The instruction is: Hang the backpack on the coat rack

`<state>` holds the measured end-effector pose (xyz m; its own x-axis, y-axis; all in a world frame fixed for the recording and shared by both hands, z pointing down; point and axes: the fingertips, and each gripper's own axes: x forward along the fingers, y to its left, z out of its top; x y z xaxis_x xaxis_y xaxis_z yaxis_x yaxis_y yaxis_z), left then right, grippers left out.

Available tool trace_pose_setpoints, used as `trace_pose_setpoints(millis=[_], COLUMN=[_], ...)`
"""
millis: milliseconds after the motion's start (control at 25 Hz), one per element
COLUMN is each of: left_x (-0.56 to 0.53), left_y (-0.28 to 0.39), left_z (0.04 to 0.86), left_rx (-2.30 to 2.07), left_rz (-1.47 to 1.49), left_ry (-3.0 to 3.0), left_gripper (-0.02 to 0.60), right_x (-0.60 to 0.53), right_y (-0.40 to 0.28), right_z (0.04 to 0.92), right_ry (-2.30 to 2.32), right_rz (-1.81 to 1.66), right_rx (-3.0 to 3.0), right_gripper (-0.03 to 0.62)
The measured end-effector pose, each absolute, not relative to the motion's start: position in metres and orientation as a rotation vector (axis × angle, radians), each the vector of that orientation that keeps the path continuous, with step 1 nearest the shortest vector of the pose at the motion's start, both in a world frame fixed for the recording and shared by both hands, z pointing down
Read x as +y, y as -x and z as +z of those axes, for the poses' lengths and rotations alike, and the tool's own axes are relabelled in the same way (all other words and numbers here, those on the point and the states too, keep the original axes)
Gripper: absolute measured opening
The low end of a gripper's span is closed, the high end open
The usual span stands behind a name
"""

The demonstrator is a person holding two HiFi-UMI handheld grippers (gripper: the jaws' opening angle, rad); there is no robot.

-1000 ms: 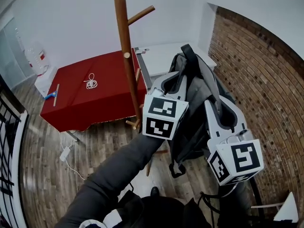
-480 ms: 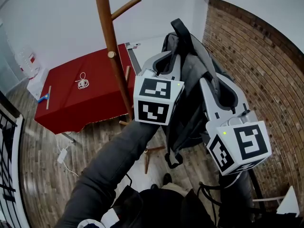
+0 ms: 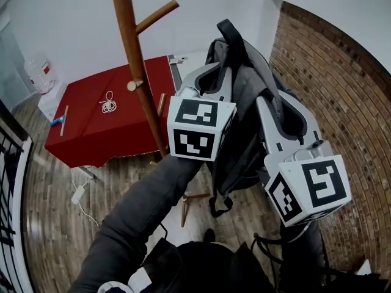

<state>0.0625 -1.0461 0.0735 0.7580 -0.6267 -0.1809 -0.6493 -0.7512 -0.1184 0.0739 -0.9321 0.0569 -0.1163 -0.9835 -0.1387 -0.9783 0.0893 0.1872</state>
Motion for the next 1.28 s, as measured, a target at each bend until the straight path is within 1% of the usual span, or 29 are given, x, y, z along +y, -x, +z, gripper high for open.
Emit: trace_pose_setpoints(millis=[480, 840, 1280], left_x=[-1.083, -1.109, -1.114], left_y=[-0.073, -0.064, -0.033], left_z=[0.051, 0.044, 0.021], left_rx=[1.155, 1.168, 1.178], left_rz=[0.258, 0.268, 0.357], left_ry=[2.728, 2.737, 2.752], left_gripper=[0.035, 0.035, 0.035], right_x=[-0.972, -0.999, -1.006], right_y=[-0.096, -0.089, -0.059], right_z=[0.035, 0.026, 0.009], right_ry=[-1.964, -1.948, -1.946], right_rz=[-0.422, -0.442, -0.512], right_rx=[-2.378, -2.390, -2.384], right_gripper=[0.061, 0.061, 0.061])
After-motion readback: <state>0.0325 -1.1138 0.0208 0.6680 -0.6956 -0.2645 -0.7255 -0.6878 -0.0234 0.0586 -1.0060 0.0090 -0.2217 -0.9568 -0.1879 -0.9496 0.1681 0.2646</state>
